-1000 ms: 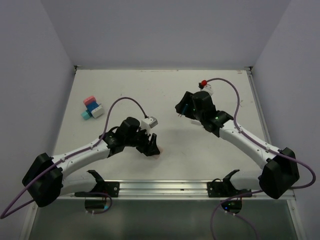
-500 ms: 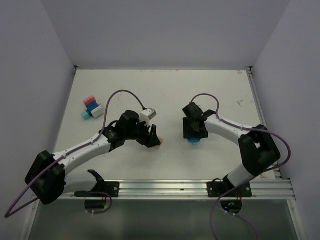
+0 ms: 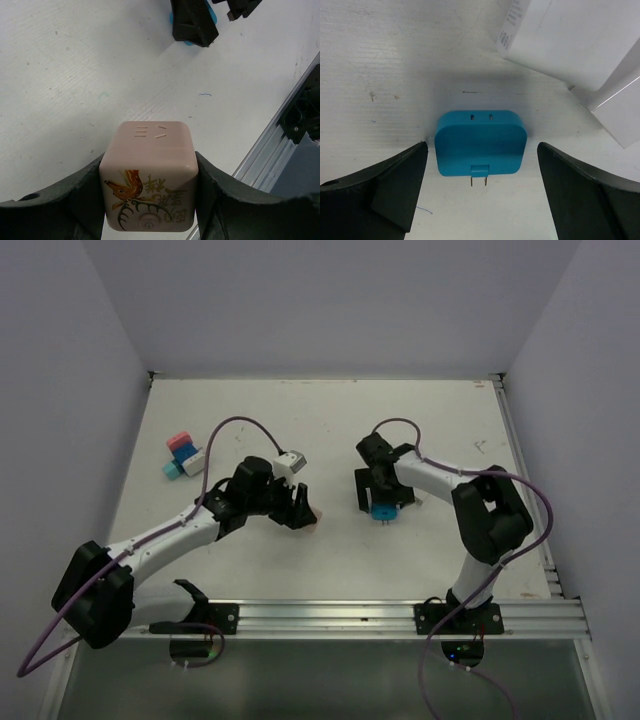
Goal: Pull the plug off the socket
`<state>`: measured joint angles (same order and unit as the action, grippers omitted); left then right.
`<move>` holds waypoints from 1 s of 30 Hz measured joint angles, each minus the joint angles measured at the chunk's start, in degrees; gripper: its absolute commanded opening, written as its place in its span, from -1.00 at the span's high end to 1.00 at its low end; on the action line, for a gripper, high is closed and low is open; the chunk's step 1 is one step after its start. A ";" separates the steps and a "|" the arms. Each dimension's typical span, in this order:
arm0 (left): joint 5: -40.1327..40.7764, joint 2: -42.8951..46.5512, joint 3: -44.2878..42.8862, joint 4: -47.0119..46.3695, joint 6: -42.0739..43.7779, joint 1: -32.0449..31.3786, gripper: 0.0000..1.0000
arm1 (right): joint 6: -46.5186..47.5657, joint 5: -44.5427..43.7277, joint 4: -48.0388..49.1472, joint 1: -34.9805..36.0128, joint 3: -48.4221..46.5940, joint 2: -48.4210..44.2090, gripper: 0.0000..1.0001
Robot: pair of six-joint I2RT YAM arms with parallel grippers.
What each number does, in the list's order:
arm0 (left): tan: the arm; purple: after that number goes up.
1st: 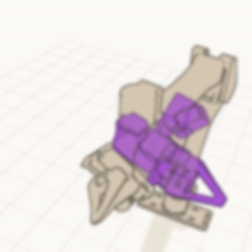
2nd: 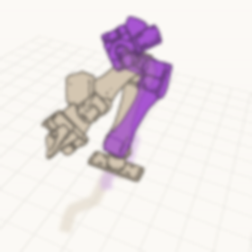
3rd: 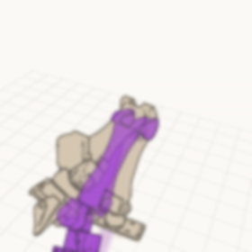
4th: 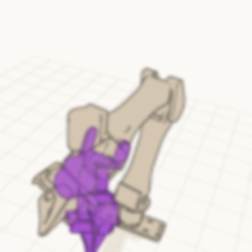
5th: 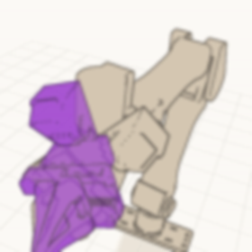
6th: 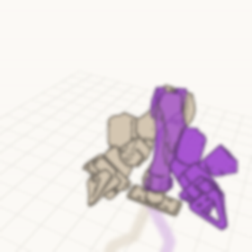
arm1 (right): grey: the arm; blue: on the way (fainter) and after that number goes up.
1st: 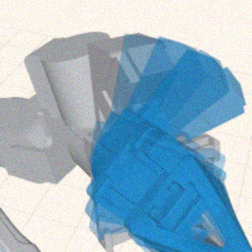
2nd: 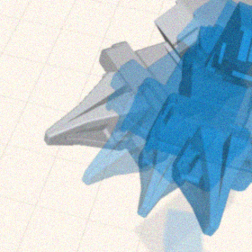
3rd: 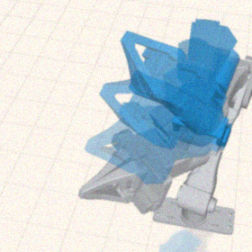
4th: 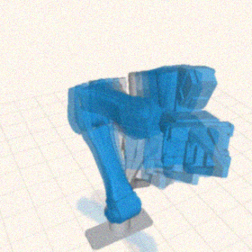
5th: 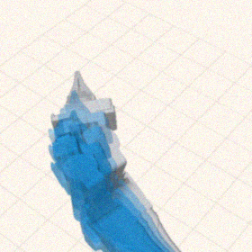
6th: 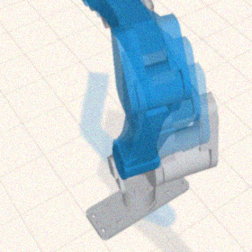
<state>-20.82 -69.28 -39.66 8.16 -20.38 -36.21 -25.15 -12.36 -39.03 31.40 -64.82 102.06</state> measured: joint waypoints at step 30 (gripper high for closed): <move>7.19 -43.95 -41.42 4.17 -1.44 0.63 0.81 | 3.10 0.22 2.75 -1.53 9.77 -53.42 -0.98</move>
<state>-13.63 -113.23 -81.08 12.34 -21.82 -35.57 -22.04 -12.14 -36.27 29.87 -55.05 48.64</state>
